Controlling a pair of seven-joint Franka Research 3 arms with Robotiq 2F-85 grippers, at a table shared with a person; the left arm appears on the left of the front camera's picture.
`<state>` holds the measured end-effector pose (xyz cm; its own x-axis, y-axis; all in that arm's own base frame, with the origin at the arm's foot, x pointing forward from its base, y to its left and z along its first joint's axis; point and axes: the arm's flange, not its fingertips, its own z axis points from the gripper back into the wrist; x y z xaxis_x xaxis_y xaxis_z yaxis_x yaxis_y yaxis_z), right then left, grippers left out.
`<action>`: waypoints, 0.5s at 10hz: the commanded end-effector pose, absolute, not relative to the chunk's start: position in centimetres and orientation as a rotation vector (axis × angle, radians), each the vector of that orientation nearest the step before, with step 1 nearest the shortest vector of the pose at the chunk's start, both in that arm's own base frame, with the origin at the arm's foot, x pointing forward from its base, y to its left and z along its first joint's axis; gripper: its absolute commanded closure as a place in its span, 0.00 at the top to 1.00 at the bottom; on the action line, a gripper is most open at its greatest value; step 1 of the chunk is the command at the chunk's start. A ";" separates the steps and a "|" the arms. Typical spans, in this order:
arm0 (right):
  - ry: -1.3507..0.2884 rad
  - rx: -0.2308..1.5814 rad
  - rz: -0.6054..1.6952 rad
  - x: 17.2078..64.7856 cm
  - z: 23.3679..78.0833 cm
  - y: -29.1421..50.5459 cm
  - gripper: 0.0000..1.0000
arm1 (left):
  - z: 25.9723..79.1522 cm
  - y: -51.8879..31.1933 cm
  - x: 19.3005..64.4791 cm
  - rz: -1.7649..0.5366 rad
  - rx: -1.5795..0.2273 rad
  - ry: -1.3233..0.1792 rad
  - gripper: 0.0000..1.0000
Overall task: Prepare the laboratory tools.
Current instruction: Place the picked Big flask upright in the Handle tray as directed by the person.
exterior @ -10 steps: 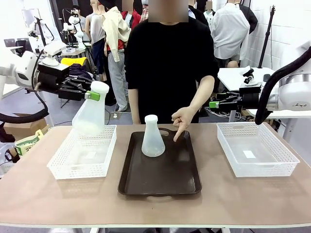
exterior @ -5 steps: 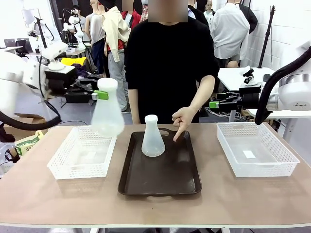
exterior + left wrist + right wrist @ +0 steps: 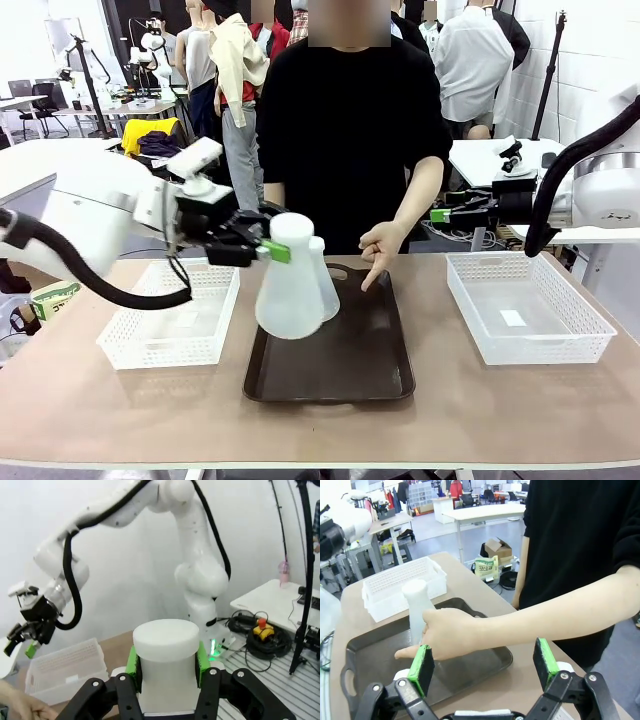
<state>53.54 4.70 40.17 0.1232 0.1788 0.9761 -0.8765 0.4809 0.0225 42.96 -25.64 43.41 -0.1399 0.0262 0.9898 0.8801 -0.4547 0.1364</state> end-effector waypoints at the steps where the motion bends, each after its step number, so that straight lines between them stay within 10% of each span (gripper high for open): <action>1: -1.185 0.728 0.886 53.6 40.3 4.7 1.00 | 41.2 -27.6 46.0 -1.716 -1.401 -1.045 0.00; 5: -1.185 0.728 0.886 53.6 40.3 4.7 1.00 | 37.5 -29.4 48.8 -1.695 -1.456 -1.027 0.00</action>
<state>53.54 4.68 40.18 0.1230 0.1787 0.9762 -0.8764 0.4811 0.0223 47.87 -29.18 37.39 -0.1347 -0.0084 0.9908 0.8872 -0.4462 0.1169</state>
